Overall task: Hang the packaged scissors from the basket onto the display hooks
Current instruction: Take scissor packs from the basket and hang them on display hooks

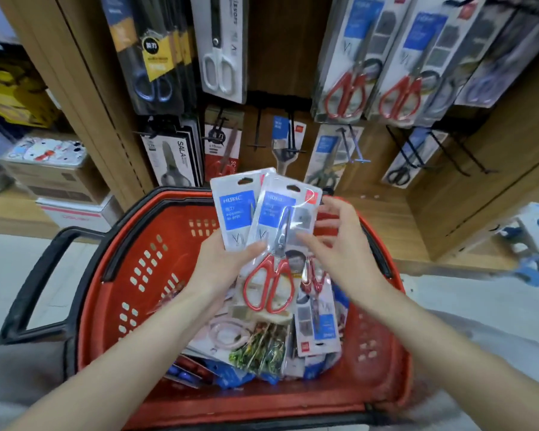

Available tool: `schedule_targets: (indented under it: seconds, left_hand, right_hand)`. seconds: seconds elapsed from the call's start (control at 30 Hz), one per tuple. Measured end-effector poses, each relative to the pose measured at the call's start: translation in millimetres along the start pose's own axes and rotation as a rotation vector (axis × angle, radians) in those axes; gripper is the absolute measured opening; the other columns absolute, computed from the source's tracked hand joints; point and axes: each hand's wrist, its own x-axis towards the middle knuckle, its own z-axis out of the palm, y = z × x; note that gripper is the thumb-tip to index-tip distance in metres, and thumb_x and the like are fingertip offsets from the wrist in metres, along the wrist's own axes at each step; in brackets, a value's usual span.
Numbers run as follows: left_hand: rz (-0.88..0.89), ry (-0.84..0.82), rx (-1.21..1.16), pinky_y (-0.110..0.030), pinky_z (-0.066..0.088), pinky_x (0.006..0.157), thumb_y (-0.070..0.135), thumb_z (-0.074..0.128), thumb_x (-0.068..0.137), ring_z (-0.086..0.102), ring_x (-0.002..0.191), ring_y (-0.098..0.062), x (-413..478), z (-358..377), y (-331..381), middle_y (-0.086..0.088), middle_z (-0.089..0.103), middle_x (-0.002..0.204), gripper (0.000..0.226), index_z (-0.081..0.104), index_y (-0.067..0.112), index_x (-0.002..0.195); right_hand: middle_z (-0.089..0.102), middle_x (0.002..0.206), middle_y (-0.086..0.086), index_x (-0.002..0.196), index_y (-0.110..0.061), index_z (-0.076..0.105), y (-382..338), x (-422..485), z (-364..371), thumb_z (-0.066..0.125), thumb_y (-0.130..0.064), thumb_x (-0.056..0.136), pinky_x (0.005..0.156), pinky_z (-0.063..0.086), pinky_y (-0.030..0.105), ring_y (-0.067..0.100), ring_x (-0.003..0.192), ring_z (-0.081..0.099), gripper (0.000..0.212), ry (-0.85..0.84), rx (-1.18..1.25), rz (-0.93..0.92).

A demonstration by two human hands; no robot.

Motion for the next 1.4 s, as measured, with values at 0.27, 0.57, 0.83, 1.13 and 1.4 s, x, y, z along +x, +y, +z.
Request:
schedule_targets:
  seconds: [0.27, 0.57, 0.83, 1.13, 1.4]
  left_hand:
    - [0.214, -0.056, 0.082, -0.017, 0.054, 0.070, 0.015, 0.060, 0.091, 0.069, 0.089, -0.003, 22, 56, 33, 0.011, 0.072, 0.096, 0.018, 0.065, 0.025, 0.106]
    - [0.476, -0.028, 0.309, -0.033, 0.051, 0.084, 0.021, 0.053, 0.095, 0.065, 0.095, -0.014, 81, 103, 80, 0.001, 0.071, 0.099, 0.014, 0.065, 0.020, 0.103]
    - [0.526, 0.005, 0.311, -0.011, 0.047, 0.070, 0.022, 0.054, 0.095, 0.063, 0.085, 0.005, 119, 131, 98, 0.018, 0.067, 0.094, 0.012, 0.060, 0.030, 0.099]
    - [0.497, 0.000, 0.340, -0.020, 0.052, 0.073, 0.026, 0.053, 0.095, 0.067, 0.089, -0.002, 143, 147, 101, 0.013, 0.069, 0.096, 0.015, 0.062, 0.025, 0.107]
    - [0.486, -0.027, 0.340, -0.003, 0.046, 0.059, 0.026, 0.052, 0.095, 0.062, 0.083, 0.013, 150, 151, 99, 0.018, 0.066, 0.094, 0.016, 0.059, 0.025, 0.109]
  right_hand:
    - [0.072, 0.107, 0.004, 0.111, -0.010, 0.063, -1, 42, -54, 0.056, -0.019, 0.094, 0.089, 0.053, 0.047, 0.023, 0.099, 0.068, 0.020, 0.090, 0.294, 0.187]
    - [0.068, 0.112, 0.013, 0.102, -0.011, 0.059, -19, 124, -146, 0.046, -0.017, 0.097, 0.092, 0.049, 0.055, 0.032, 0.106, 0.064, 0.015, 0.468, 0.279, 0.015]
    - [0.067, 0.093, 0.008, 0.084, -0.012, 0.053, -33, 214, -190, 0.048, -0.020, 0.094, 0.076, 0.050, 0.042, 0.021, 0.089, 0.065, 0.013, 0.637, 0.096, -0.088]
    - [0.059, 0.089, -0.009, 0.097, -0.012, 0.048, -24, 234, -191, 0.045, -0.018, 0.098, 0.075, 0.048, 0.022, 0.003, 0.084, 0.058, 0.006, 0.682, 0.121, -0.199]
    - [0.057, 0.081, 0.003, 0.076, -0.020, 0.044, -16, 239, -198, 0.045, -0.013, 0.094, 0.067, 0.046, 0.029, 0.014, 0.074, 0.056, 0.020, 0.669, 0.151, -0.136]
